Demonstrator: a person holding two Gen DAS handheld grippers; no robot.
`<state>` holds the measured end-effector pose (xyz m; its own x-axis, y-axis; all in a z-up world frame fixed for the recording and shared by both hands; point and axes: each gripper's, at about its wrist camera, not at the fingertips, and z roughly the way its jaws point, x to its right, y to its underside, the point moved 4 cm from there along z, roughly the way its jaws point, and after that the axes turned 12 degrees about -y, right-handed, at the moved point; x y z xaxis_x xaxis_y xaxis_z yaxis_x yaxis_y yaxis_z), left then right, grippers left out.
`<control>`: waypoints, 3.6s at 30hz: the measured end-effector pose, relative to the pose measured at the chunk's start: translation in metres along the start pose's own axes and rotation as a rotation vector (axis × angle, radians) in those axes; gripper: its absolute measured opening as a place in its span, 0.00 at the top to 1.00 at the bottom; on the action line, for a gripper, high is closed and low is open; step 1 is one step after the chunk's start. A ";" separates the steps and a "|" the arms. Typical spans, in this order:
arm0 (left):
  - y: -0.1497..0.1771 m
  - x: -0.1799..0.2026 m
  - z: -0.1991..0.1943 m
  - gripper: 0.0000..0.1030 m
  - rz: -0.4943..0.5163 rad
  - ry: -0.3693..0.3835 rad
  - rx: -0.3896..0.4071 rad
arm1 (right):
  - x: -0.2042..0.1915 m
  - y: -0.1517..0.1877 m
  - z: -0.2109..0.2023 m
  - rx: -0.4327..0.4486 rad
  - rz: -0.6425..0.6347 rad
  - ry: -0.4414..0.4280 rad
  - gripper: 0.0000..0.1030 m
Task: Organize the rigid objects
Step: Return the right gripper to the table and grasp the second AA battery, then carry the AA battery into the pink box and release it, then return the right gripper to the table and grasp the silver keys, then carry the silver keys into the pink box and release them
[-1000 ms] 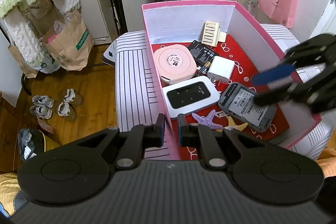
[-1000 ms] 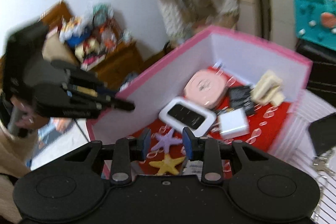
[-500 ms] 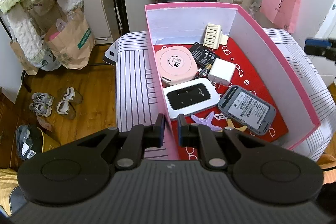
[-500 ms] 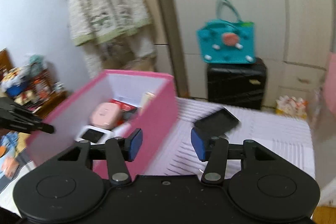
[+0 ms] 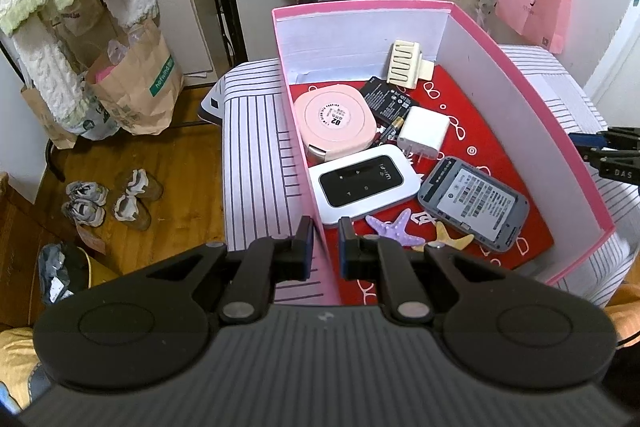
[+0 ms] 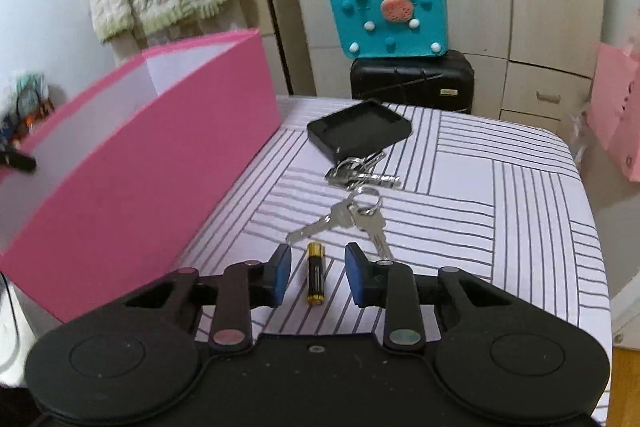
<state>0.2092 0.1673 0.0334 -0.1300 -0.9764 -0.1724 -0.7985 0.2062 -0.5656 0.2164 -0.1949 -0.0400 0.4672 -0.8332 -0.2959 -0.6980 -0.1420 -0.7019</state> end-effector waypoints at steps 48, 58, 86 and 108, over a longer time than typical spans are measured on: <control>-0.001 -0.001 0.004 0.89 0.027 0.031 0.005 | -0.145 -0.087 0.049 -0.155 -0.509 -0.046 0.88; -0.002 -0.005 0.005 0.89 -0.005 0.042 0.001 | -0.124 -0.105 0.016 -0.035 -0.351 -0.093 0.73; -0.009 0.002 0.009 0.89 -0.035 -0.021 -0.023 | 0.044 -0.036 0.035 -0.089 0.081 0.004 0.54; -0.010 0.002 0.011 0.89 -0.046 -0.019 -0.023 | 0.022 -0.050 0.041 -0.034 0.038 -0.044 0.94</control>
<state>0.2235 0.1639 0.0298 -0.0818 -0.9833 -0.1623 -0.8165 0.1595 -0.5549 0.2837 -0.1843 -0.0378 0.4633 -0.8138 -0.3508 -0.7333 -0.1297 -0.6674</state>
